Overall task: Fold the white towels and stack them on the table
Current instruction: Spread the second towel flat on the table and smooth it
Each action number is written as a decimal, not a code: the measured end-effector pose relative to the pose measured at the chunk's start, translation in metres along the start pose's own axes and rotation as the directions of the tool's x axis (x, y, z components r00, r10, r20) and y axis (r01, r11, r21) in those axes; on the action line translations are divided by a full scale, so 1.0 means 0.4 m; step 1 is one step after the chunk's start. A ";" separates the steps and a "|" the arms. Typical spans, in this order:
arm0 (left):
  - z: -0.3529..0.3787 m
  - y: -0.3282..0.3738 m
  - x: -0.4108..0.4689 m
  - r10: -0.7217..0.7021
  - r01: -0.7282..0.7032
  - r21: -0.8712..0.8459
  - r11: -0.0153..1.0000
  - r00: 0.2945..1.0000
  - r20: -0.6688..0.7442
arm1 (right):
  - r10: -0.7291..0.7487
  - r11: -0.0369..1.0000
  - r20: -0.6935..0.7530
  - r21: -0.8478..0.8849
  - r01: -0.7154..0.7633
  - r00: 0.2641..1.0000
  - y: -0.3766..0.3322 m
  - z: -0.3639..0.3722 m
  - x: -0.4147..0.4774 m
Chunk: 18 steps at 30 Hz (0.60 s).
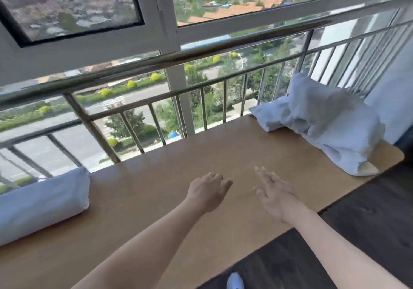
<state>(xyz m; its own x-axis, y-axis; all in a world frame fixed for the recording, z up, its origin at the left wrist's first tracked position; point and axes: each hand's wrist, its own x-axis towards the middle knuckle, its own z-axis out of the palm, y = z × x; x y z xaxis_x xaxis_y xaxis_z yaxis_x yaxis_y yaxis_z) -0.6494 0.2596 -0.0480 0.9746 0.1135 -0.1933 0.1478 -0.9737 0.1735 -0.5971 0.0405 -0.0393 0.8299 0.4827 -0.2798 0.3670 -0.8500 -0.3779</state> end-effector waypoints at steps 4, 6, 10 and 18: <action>0.023 0.091 0.165 0.059 -0.058 -0.038 0.998 0.998 0.024 | 0.092 0.996 0.037 -0.003 -0.092 0.995 0.104 -0.017 0.045; 0.016 0.146 0.241 0.112 -0.111 -0.048 0.993 0.993 0.023 | 0.138 0.990 0.023 0.013 -0.139 0.990 0.158 -0.037 0.070; -0.003 0.239 0.362 0.178 -0.177 -0.051 0.983 0.984 0.015 | 0.213 0.975 -0.020 0.067 -0.212 0.977 0.251 -0.088 0.112; -0.026 0.446 0.553 0.208 -0.214 -0.101 0.972 0.976 -0.059 | 0.408 0.911 -0.328 0.087 -0.402 0.852 0.490 -0.244 0.241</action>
<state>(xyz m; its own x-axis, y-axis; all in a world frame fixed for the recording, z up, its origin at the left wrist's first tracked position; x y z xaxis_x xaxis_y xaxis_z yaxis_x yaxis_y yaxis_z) -0.4058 0.1129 -0.0496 0.9922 -0.0803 -0.0951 -0.0474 -0.9503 0.3076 -0.4043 -0.0999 -0.0542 0.9946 -0.0041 -0.1033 -0.0360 -0.9504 -0.3091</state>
